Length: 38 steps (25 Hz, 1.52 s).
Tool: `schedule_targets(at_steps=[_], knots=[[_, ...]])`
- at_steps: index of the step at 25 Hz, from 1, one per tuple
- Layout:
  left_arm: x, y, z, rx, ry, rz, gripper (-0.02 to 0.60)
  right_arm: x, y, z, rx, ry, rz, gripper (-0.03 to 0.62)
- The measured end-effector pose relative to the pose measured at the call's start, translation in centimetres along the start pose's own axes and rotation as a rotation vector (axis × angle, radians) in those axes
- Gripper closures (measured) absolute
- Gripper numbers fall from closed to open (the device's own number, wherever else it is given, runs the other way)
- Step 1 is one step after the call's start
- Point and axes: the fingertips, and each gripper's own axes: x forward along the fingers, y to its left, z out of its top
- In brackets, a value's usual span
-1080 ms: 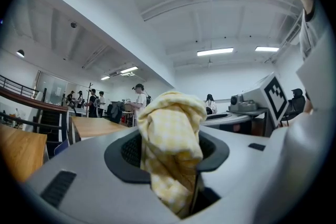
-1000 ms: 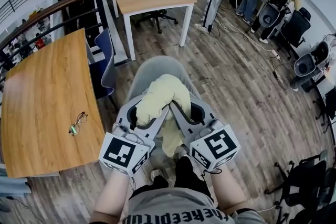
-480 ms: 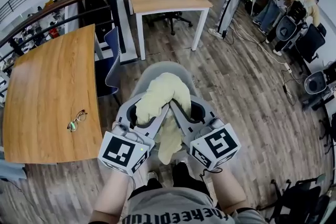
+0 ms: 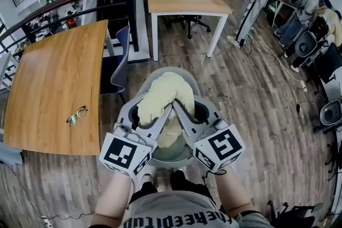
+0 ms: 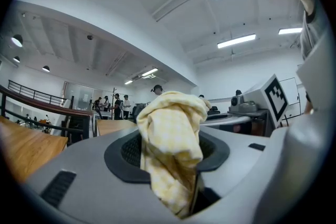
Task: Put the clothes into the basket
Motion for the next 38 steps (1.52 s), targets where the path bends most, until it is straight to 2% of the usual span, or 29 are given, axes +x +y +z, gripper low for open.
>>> schedule_targets(at_steps=[11,22,30,38], knots=[[1.6,-0.2,-2.9,-0.052,0.054,0.120,0.387,0.5,-1.9,-2.9,0.035,0.057,0.125,0.536],[1.0,1.6,-7.0,-0.107,0.123,0.245,0.387,2.7,-1.3,-6.9,0.079,0.119,0.262,0.536],[0.8,2.4,-10.9,-0.164,0.184,0.281,0.387,3.8,-1.1,-10.8,0.120,0.189,0.302,0.536],[0.4,2.7,-15.0,-0.212,0.257,0.282,0.387,4.3,-0.7,-15.0,0.164,0.261,0.317,0.536]])
